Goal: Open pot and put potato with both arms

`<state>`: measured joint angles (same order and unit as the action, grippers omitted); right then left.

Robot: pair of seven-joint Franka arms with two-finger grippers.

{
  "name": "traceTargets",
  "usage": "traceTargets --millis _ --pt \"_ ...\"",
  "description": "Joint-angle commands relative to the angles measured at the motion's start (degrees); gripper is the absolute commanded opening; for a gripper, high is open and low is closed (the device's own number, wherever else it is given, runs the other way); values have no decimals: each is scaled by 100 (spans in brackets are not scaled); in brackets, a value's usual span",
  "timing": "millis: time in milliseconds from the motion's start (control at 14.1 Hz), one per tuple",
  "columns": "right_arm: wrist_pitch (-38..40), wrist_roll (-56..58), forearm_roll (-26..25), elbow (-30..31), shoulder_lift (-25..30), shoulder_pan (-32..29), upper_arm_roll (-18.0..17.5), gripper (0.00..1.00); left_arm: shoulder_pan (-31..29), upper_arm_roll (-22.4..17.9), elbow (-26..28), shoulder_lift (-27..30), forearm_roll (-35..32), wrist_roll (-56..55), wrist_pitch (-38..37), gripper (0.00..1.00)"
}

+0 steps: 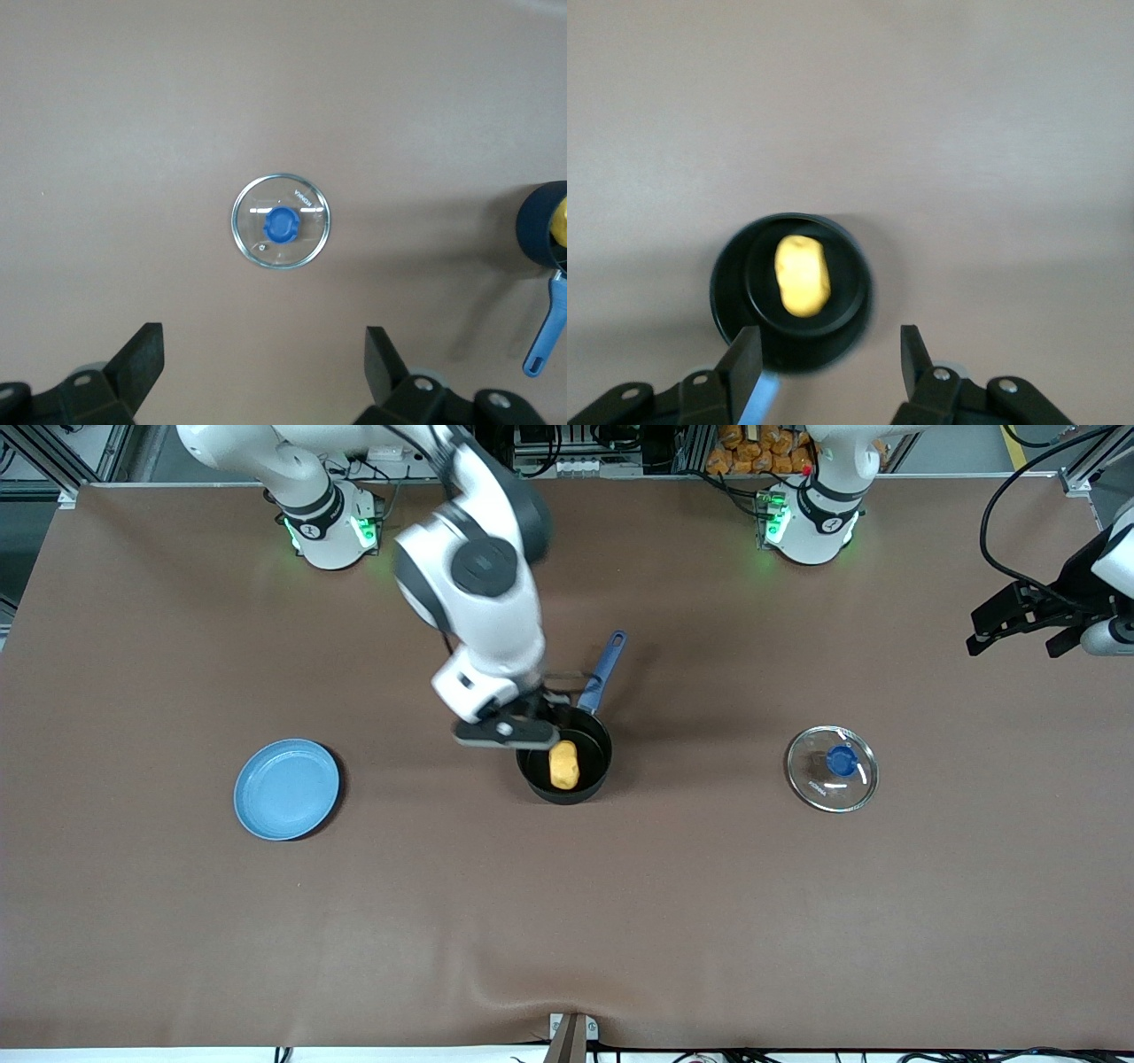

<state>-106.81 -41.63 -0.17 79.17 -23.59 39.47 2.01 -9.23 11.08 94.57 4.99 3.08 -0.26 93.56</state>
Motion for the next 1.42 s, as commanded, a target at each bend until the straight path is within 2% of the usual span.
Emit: traceTargets --millis 0,213,284,427,569,853,995,1351 --pt "799 392 166 275 941 -544 -61 71 9 140 -824 -506 -141 -141 -250 100" --pt "1722 1373 140 275 1558 -1211 -43 73 175 149 -1107 -762 -158 -508 -338 100" --pt "1951 1795 122 275 1672 -1509 -52 78 298 149 -1107 -771 -185 -745 -338 100" --pt "2189 2595 113 257 1709 -2081 -34 100 378 158 -1099 -762 -482 -853 -373 100" --pt "2234 3211 122 266 1709 -2582 -43 100 413 219 -1098 -710 -563 -958 -601 100" --pt "2463 3337 157 257 1700 -3189 -69 100 369 210 -1037 -613 -554 -967 -900 100" --pt "2463 3354 166 266 1691 -3261 -52 100 343 149 -1081 -543 -554 -836 -980 100" --pt "2393 4356 297 318 1699 -3797 -61 100 334 87 -1028 -393 -537 -644 -1147 100"
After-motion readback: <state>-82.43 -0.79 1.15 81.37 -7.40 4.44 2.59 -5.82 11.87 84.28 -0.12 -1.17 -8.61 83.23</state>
